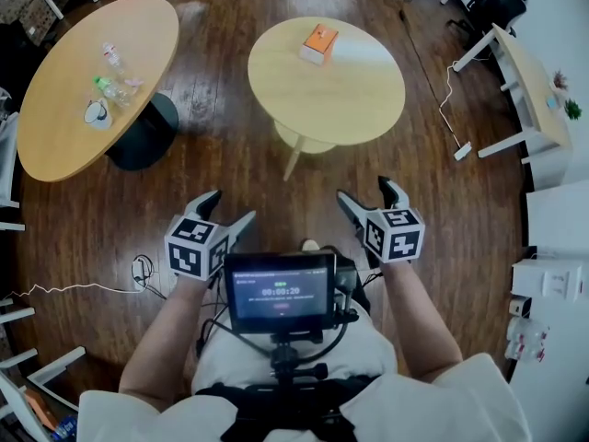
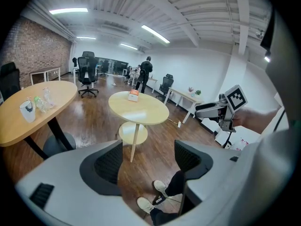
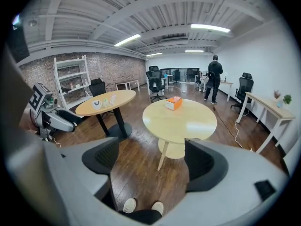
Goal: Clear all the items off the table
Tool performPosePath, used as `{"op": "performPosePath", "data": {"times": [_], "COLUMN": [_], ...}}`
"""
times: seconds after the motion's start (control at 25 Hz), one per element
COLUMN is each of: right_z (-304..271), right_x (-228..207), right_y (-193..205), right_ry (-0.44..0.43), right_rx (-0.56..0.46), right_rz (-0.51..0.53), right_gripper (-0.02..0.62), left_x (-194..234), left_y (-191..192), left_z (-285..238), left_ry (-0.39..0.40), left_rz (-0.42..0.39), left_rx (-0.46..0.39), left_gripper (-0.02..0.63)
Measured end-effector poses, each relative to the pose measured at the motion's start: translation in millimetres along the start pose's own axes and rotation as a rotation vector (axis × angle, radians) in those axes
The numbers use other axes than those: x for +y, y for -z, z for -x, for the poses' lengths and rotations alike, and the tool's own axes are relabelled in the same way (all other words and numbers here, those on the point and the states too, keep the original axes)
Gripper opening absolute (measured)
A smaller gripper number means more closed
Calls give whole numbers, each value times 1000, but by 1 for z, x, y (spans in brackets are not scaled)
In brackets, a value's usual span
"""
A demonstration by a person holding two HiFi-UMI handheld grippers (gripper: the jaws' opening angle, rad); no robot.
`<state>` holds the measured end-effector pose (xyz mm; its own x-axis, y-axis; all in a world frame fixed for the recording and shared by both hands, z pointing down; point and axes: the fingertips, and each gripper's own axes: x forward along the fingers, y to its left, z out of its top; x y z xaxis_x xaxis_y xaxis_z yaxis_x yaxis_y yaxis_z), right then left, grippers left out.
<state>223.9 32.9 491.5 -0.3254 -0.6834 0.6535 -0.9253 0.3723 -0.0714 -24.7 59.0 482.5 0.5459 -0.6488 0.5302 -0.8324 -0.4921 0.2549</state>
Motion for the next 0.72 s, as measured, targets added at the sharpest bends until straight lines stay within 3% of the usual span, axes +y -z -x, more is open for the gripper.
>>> {"op": "performPosePath", "data": {"times": [0.44, 0.52, 0.72], "right_z": [-68, -91, -161], "right_x": [-34, -44, -75], "right_y": [-42, -56, -104], "right_ry": [14, 0, -42], "right_rx": [-8, -11, -14], "right_rz": [-3, -6, -28], "right_gripper": [449, 481, 486], "left_x": [48, 59, 88], "left_y": [-3, -9, -40], "left_z": [-9, -19, -42], "left_ry": [-64, -86, -146], "left_rz": [63, 78, 136], "left_rx": [0, 0, -10], "left_gripper": [342, 342, 342]}}
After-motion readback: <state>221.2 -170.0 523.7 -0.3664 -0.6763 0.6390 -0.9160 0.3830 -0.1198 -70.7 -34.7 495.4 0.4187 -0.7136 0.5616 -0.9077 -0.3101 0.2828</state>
